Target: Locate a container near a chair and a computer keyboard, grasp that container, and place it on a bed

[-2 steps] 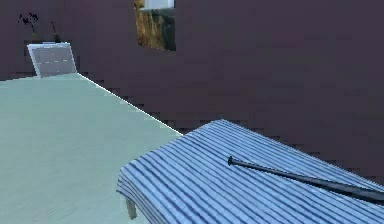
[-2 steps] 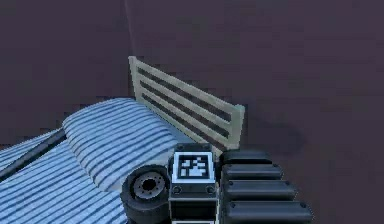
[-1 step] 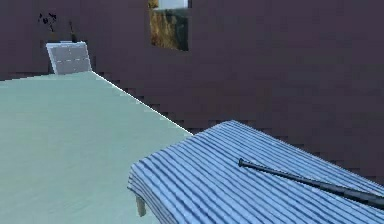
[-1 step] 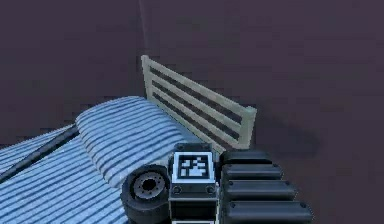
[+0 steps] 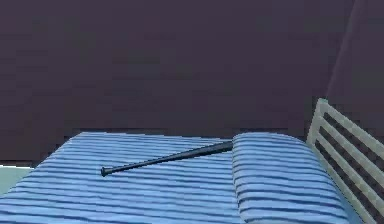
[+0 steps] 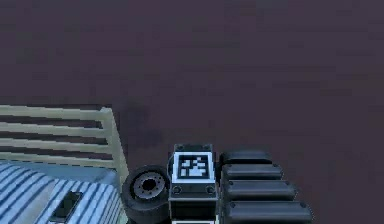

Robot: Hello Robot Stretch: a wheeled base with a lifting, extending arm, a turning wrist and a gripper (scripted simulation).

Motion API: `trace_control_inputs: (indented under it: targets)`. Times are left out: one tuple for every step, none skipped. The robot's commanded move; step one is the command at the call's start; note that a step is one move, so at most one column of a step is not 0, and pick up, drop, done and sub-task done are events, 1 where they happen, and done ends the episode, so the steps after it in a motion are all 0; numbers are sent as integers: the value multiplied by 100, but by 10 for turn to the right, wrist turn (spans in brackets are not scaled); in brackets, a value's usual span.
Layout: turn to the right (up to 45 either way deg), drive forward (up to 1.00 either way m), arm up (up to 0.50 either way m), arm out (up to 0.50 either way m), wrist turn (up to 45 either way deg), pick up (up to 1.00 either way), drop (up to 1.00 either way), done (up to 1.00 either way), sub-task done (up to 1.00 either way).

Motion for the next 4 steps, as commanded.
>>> trace_control_inputs:
  targets:
    - [450, 0, 0, 0, 0, 0, 0, 0, 0]
    - [60, 0, 0, 0, 0, 0, 0, 0, 0]
    - [-450, 0, 0, 0, 0, 0, 0, 0, 0]
    - [-450, 0, 0, 0, 0, 0, 0, 0, 0]
